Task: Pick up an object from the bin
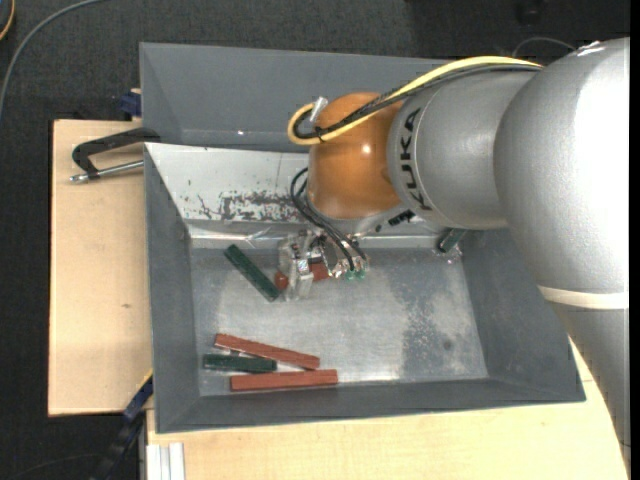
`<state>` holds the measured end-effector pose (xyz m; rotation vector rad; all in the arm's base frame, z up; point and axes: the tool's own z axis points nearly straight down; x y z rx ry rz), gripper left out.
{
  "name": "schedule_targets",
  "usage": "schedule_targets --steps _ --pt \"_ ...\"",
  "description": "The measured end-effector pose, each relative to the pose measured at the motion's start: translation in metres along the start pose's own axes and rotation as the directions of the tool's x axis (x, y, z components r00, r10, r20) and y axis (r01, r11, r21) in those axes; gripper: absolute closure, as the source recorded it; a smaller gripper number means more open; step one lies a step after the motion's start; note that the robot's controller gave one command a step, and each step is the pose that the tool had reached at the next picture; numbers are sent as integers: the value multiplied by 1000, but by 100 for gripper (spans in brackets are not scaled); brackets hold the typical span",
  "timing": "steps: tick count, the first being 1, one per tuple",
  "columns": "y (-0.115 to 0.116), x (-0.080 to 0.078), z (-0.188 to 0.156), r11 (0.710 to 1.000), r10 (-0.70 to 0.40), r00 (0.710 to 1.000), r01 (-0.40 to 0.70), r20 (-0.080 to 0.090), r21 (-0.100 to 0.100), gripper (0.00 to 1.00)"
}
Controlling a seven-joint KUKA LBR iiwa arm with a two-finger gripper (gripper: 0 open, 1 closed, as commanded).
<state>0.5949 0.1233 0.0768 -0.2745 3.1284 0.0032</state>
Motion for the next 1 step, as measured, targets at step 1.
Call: schedule_targets --steps 1 --pt "-21 8 -136 999 -48 999 48 10 2 100"
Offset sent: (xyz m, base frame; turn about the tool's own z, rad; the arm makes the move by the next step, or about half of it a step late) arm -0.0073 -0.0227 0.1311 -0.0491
